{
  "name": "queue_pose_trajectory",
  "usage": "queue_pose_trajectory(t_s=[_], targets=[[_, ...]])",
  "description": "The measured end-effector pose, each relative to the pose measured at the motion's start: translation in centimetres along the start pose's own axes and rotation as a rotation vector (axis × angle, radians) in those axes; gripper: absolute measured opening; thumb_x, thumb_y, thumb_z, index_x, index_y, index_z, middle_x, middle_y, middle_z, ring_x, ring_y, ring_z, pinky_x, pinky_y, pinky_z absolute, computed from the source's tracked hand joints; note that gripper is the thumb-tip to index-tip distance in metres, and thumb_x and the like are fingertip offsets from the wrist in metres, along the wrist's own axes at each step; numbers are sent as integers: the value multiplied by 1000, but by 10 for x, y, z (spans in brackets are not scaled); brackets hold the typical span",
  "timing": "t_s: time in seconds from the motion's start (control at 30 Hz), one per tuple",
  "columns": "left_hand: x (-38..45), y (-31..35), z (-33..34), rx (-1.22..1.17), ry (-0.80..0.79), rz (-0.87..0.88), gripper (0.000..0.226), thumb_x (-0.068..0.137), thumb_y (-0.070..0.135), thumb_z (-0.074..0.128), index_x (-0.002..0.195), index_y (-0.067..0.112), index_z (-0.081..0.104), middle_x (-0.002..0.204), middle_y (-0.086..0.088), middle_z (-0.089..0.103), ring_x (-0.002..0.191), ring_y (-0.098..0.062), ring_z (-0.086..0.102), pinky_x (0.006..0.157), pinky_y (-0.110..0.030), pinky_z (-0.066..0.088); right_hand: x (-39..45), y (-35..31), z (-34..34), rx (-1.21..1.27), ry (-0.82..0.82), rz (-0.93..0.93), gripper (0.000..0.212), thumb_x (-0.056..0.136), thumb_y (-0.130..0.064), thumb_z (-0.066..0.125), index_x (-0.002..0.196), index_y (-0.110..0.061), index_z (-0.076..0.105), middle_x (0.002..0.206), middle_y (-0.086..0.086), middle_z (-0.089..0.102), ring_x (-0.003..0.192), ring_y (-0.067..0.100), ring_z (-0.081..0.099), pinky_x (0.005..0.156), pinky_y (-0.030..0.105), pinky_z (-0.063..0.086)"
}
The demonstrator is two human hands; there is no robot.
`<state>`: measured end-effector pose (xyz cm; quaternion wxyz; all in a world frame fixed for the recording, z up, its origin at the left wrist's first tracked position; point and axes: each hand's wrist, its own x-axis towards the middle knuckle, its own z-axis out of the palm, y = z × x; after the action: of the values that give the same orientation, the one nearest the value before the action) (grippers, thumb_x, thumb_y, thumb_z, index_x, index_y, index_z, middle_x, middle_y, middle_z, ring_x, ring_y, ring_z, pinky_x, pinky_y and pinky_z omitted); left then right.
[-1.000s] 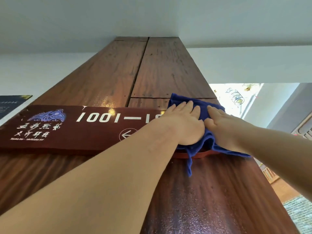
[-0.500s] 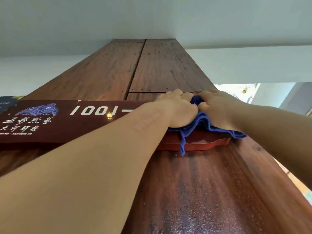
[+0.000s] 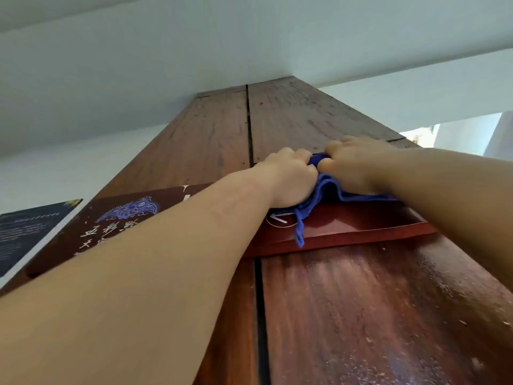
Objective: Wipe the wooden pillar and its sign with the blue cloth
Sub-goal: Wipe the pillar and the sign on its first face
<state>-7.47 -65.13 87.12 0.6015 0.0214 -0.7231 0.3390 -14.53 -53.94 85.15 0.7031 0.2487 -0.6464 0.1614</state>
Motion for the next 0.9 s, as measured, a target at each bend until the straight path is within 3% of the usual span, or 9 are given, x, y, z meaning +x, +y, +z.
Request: queue_pose_trajectory(t_s=[0.23, 0.5, 0.63, 0.73, 0.9], targets=[[-49, -91, -12, -141, 30, -71, 48, 89, 39, 28, 127, 18, 47, 128, -12, 49, 110, -33, 49, 97, -46, 40, 22, -97, -2, 119, 11, 28, 42, 90, -43, 30, 118, -17, 48, 129, 11, 49, 114, 31, 46, 82, 39, 32], [-108, -201, -26, -144, 39, -88, 47, 90, 40, 29, 131, 23, 45, 130, -10, 48, 112, -30, 48, 99, -47, 38, 40, -220, -9, 126, 8, 36, 51, 85, -49, 30, 121, -18, 49, 131, 13, 48, 115, 33, 46, 87, 40, 36], [-121, -229, -25, -167, 54, -86, 53, 81, 42, 28, 126, 22, 49, 129, -12, 51, 111, -31, 50, 98, -48, 40, 44, -251, -10, 125, 1, 48, 39, 89, -48, 32, 110, -19, 48, 125, 13, 49, 107, 32, 47, 81, 36, 34], [-129, -237, -25, -186, 72, -104, 56, 76, 43, 27, 123, 23, 51, 127, -13, 51, 110, -33, 50, 97, -48, 41, 46, -263, -11, 127, -9, 38, 36, 84, -51, 30, 101, -22, 45, 114, 9, 49, 101, 29, 48, 87, 40, 40], [-143, -259, -26, -181, 80, -191, 50, 81, 39, 30, 125, 21, 48, 124, -14, 49, 109, -35, 47, 96, -51, 40, 52, -290, -13, 144, -3, 12, 37, 86, -47, 34, 109, -21, 48, 111, 6, 48, 102, 26, 48, 94, 45, 41]])
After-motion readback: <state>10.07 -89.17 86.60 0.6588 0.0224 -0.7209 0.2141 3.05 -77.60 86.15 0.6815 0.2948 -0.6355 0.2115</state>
